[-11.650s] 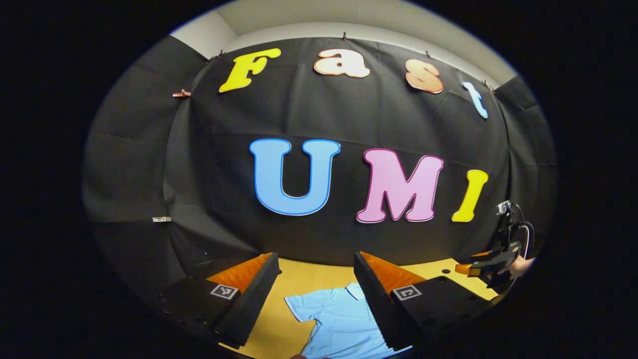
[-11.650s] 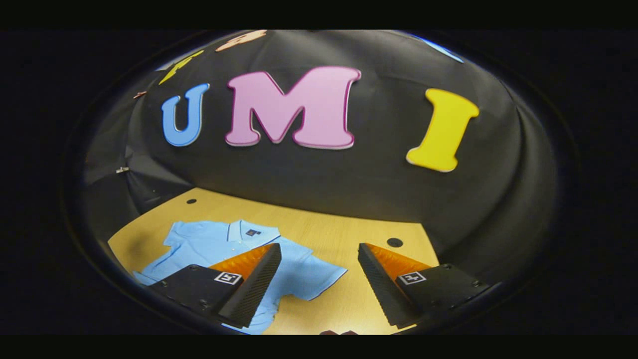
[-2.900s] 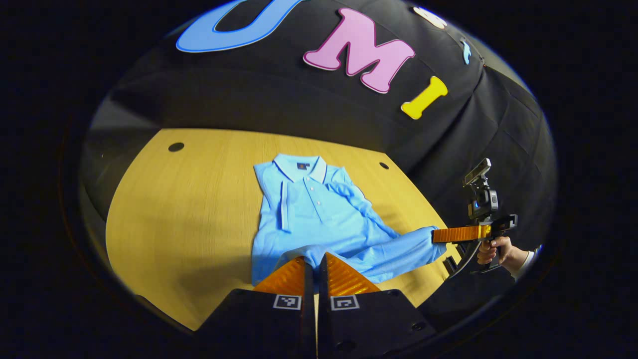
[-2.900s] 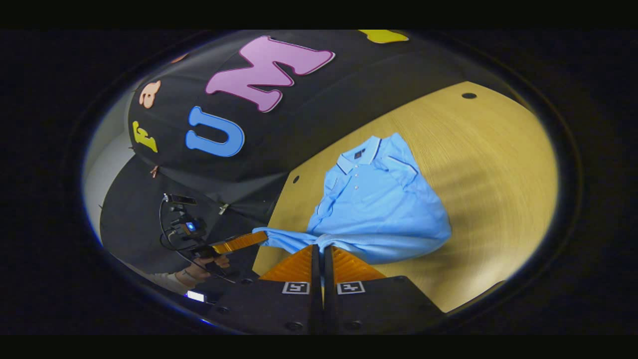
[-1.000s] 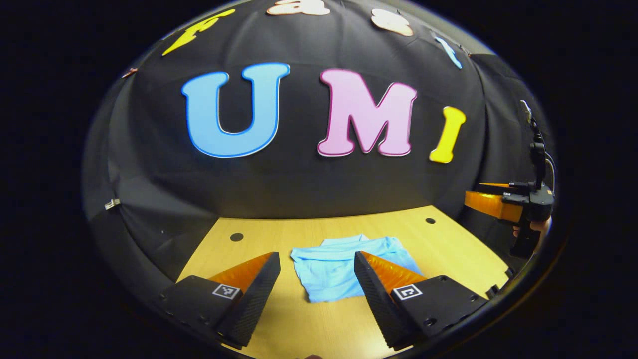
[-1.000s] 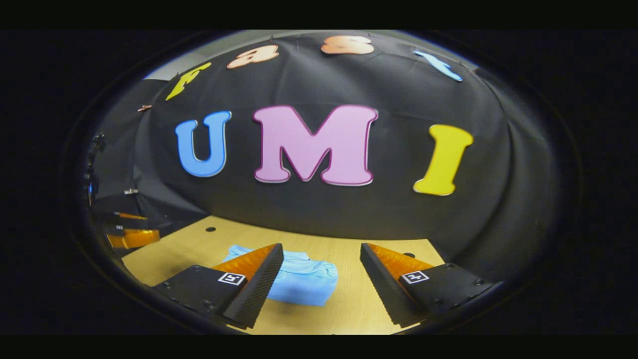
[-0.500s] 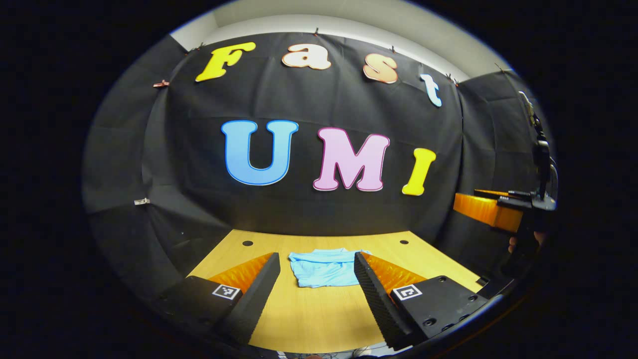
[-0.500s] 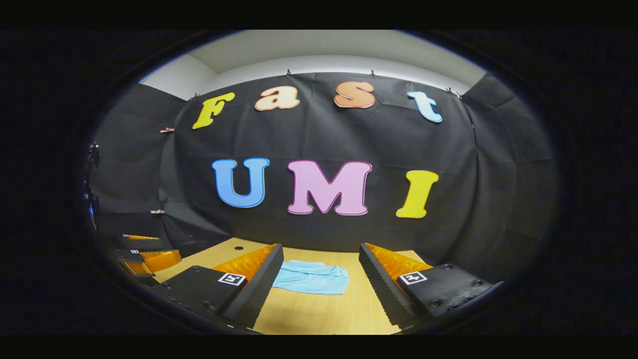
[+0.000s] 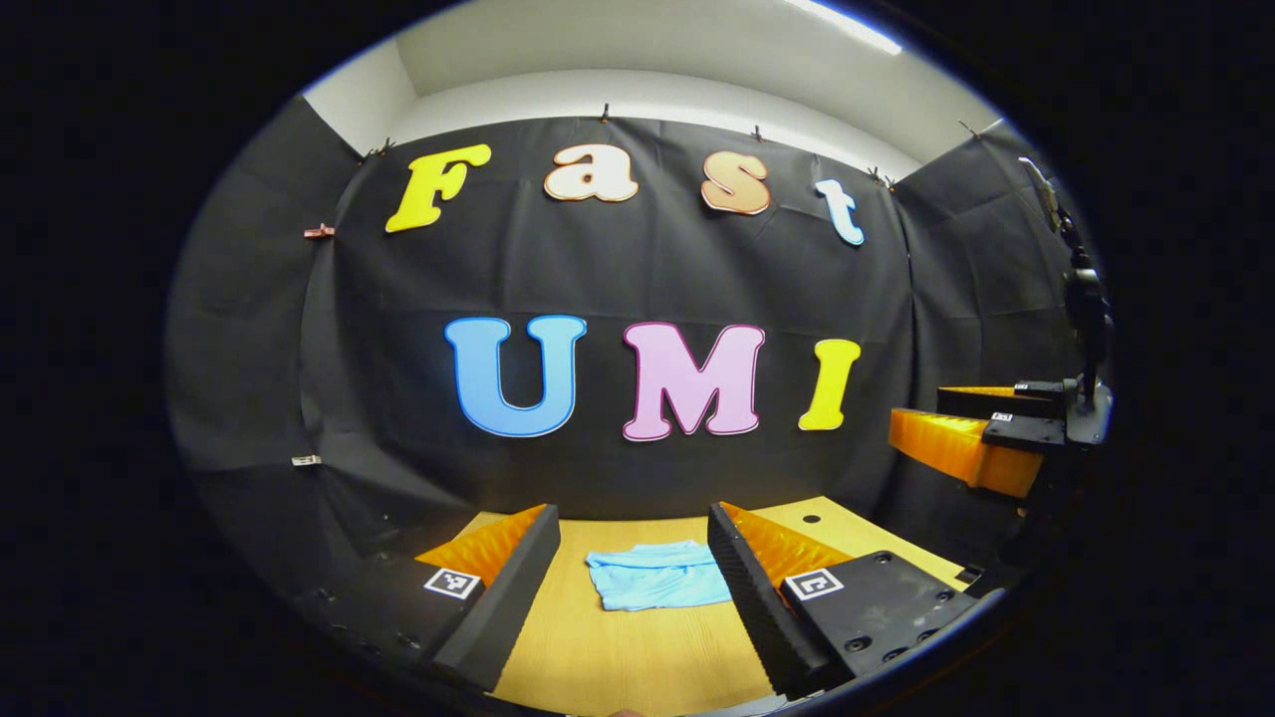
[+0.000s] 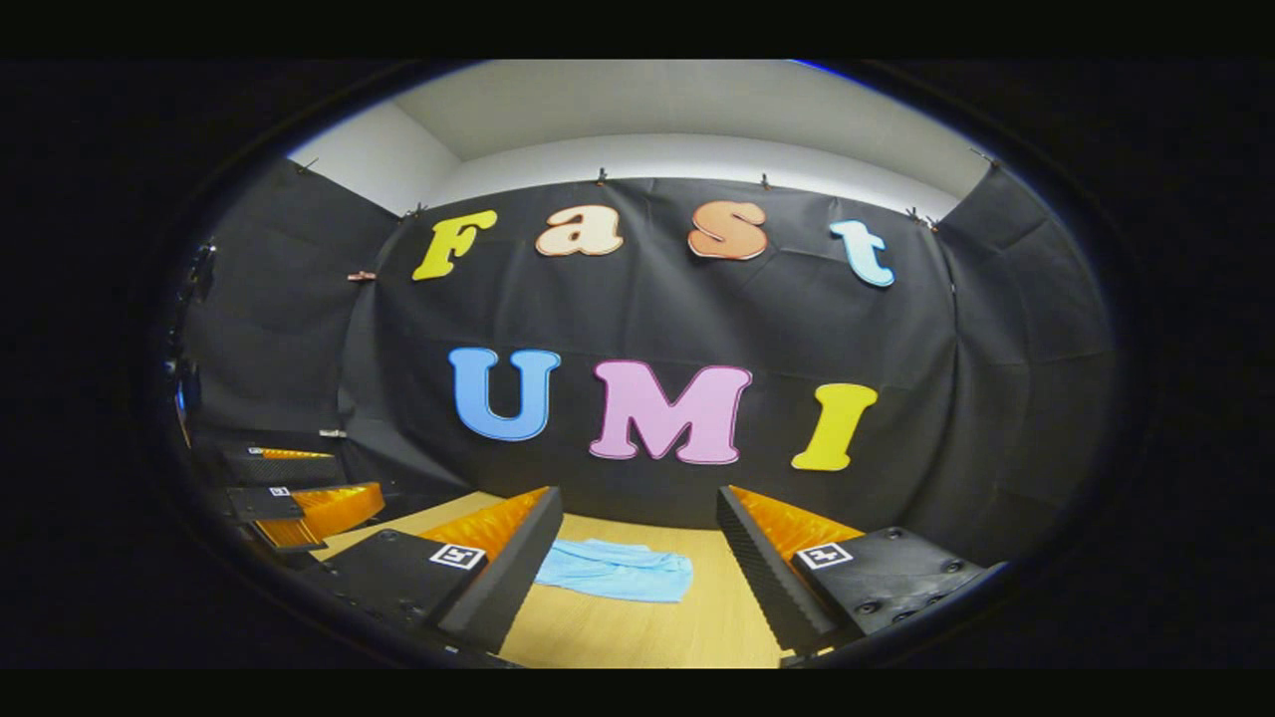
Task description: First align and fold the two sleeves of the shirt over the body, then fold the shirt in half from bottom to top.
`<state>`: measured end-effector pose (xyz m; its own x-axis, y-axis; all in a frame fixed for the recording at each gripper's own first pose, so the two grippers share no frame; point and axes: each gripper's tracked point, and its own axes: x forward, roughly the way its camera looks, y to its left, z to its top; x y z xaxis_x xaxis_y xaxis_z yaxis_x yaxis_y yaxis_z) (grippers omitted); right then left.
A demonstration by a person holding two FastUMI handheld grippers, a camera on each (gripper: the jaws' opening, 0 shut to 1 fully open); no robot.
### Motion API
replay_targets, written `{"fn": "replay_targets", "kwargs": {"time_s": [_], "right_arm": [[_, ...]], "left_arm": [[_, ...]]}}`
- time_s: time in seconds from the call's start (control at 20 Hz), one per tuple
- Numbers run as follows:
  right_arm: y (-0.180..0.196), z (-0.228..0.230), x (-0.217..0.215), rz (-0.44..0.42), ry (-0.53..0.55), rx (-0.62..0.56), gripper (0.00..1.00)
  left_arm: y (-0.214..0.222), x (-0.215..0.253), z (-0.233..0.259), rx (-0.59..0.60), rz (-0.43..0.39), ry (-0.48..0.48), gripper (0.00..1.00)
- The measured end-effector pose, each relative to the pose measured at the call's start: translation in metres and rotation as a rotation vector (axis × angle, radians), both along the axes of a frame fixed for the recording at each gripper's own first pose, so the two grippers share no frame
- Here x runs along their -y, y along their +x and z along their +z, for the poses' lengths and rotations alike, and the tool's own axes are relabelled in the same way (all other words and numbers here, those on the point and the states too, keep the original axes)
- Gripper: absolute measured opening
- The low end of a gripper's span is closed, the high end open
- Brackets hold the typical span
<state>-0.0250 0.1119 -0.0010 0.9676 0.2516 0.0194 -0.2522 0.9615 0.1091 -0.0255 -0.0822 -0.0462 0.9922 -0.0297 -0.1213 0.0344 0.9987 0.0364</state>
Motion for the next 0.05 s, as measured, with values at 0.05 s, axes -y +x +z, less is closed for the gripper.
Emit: {"fn": "replay_targets", "kwargs": {"time_s": [0.05], "right_arm": [[-0.0006,0.0004,0.0005,0.004,-0.004,-0.003,0.97]], "left_arm": [[-0.0014,0.0020,0.0023,0.006,0.000,-0.001,0.95]]}}
